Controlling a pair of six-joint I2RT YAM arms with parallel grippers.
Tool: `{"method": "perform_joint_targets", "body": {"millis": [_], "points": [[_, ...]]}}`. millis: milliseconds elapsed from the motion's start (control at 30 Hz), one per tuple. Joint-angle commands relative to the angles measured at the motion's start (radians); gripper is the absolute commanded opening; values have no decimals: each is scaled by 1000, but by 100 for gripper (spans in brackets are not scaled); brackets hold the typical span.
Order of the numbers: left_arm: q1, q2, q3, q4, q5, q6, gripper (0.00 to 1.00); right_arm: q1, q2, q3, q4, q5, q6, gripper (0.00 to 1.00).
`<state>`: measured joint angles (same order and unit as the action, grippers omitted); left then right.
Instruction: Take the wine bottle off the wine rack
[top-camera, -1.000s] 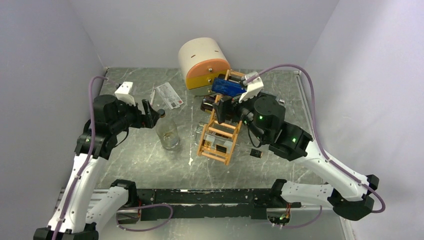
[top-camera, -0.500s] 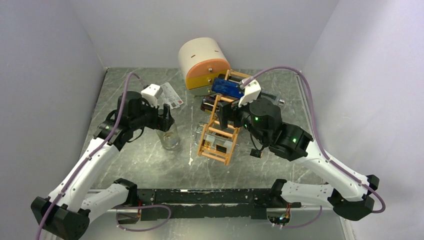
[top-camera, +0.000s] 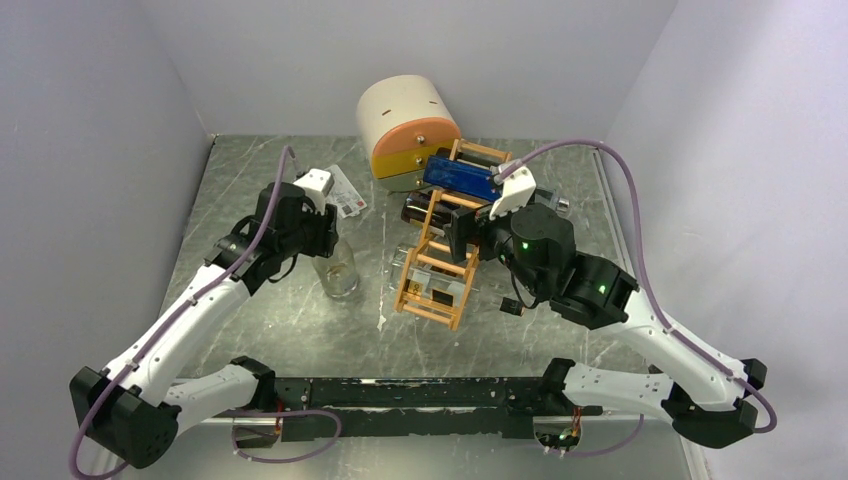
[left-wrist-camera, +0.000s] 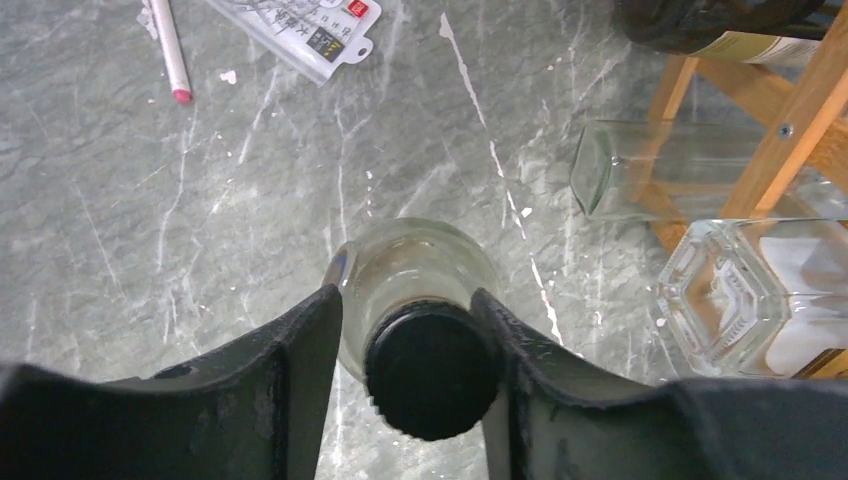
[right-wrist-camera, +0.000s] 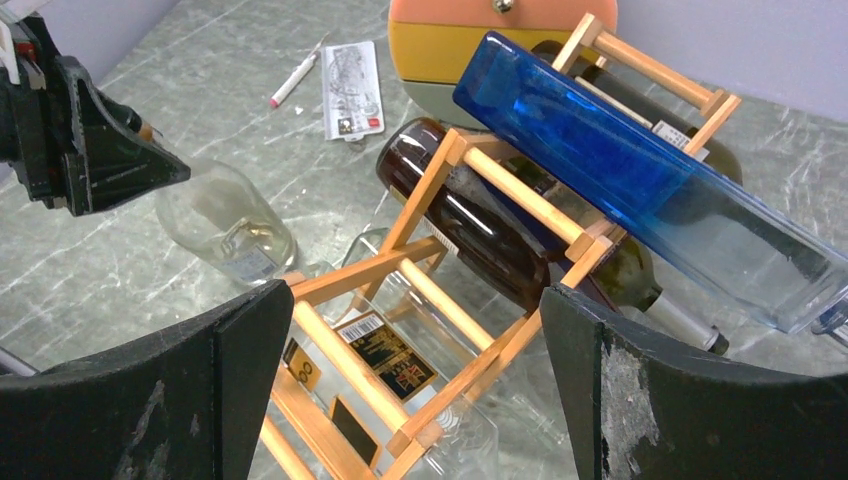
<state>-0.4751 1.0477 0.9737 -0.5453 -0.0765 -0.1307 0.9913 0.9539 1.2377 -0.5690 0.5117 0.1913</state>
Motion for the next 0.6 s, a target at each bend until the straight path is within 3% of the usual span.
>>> {"method": "perform_joint_targets", "body": {"millis": [0,67,200,400,467,567], "points": [[-10,12,59,24,-56,-16,45,-2,-21,-9,-30,25,16,100],[-10,18,81,10,-66,-29,26,-2,-23,-10,-37,25,19,100],[-9,13,147,-20,-175,-53,9,-2,-36,-14,-37,33,14,100],[32,41,254,28,-413,-38,7,-3,-25,-10,-34,44,-10,100],[102,68,287,64,-428,-40,7,-2,-10,4,-42,45,-14,100],[293,116,319,131,-367,-73,7,-3,11,23,-40,40,-18,100]]}}
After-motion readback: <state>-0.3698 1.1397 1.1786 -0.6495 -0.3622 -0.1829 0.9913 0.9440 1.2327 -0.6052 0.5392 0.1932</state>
